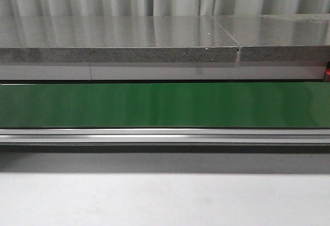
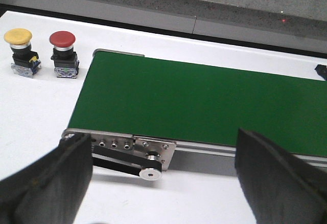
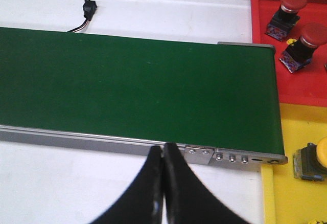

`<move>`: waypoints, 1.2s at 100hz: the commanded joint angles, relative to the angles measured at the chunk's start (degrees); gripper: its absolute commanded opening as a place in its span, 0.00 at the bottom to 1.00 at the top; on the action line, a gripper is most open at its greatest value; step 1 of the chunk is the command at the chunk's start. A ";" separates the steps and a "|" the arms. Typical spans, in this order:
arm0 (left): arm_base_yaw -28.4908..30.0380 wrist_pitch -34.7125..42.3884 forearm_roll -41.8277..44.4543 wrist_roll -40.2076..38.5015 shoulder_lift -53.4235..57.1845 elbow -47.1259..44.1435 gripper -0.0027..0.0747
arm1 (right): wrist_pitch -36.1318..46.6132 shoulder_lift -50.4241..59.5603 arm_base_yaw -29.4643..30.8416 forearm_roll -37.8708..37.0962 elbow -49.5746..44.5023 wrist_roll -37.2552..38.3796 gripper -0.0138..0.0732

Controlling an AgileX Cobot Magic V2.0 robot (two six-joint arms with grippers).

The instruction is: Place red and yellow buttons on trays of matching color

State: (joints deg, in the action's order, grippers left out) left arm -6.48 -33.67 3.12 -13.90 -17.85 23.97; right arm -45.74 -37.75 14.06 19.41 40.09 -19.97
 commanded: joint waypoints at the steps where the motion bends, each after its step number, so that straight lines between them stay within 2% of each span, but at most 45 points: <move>1: 0.12 2.48 2.74 -4.67 -3.17 4.11 0.78 | 2.75 0.22 -0.03 0.66 1.33 -0.67 0.08; 10: 1.17 0.85 7.58 -9.96 -8.31 8.46 0.78 | 2.75 0.22 -0.03 0.66 1.33 -0.67 0.08; 18: 2.34 0.80 9.17 -11.36 -13.88 13.01 0.78 | 2.75 0.22 -0.03 0.66 1.33 -0.67 0.08; 42: 7.17 0.55 6.39 -11.36 -33.89 29.14 0.78 | 2.75 0.22 -0.03 0.66 1.33 -0.67 0.08; 63: 11.68 0.44 4.93 -11.36 -50.60 39.51 0.78 | 2.75 0.22 -0.03 0.66 1.33 -0.67 0.08; 90: 16.49 -1.59 1.56 -11.36 -67.80 48.05 0.74 | 2.75 0.22 -0.03 0.66 1.33 -0.67 0.08; 120: 17.29 -0.23 1.29 -11.36 -77.97 51.85 0.74 | 2.75 0.22 -0.03 0.66 1.33 -0.67 0.08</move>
State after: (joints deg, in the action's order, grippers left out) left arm 10.72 -37.45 4.69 -24.68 -95.92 72.95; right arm -45.74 -37.75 14.06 19.41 40.09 -19.97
